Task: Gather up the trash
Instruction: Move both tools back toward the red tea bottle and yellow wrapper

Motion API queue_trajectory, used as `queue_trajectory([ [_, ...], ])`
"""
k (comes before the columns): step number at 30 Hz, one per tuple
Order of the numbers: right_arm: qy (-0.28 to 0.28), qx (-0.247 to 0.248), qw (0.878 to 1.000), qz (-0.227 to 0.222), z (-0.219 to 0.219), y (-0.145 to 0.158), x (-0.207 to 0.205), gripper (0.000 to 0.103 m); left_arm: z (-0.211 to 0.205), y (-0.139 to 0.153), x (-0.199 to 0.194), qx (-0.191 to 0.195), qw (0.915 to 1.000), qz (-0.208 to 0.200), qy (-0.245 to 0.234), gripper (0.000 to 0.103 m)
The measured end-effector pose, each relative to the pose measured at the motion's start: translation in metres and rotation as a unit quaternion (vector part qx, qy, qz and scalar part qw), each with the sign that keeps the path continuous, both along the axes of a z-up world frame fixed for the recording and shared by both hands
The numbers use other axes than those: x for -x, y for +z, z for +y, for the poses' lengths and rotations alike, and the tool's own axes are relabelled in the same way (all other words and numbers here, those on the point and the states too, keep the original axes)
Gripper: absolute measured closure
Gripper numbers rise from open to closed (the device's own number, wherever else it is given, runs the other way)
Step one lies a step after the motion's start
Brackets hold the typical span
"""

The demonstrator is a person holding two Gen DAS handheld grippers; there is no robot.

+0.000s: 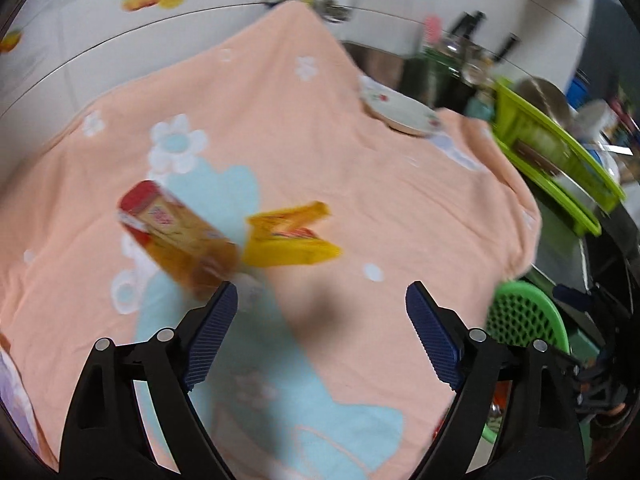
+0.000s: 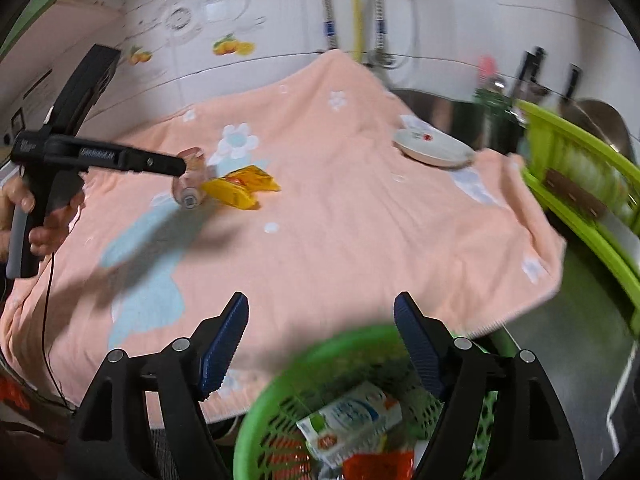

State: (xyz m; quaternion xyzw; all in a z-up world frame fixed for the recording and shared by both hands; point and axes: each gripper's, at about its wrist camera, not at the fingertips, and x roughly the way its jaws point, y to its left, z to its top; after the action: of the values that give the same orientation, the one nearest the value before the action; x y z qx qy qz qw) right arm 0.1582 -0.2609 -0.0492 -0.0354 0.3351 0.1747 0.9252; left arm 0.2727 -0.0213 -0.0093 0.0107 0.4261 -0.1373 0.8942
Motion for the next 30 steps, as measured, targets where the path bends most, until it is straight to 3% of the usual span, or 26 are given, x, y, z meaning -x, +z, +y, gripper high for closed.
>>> queue_trajectory([
  [12,0.094,0.012,0.995,0.007,0.06,0.0,-0.076,0.024,0.056,-0.012,-0.049,0.018,0.9951,0.026,0.094,0.015],
  [22,0.177,0.039,0.983,0.01,0.109,-0.006,-0.13,0.022,0.074,-0.03,-0.076,0.028,0.9905,0.053,0.124,0.014],
  [30,0.21,0.063,0.976,0.016,0.132,-0.021,-0.159,0.02,0.087,-0.043,-0.091,0.043,0.9873,0.07,0.136,0.013],
])
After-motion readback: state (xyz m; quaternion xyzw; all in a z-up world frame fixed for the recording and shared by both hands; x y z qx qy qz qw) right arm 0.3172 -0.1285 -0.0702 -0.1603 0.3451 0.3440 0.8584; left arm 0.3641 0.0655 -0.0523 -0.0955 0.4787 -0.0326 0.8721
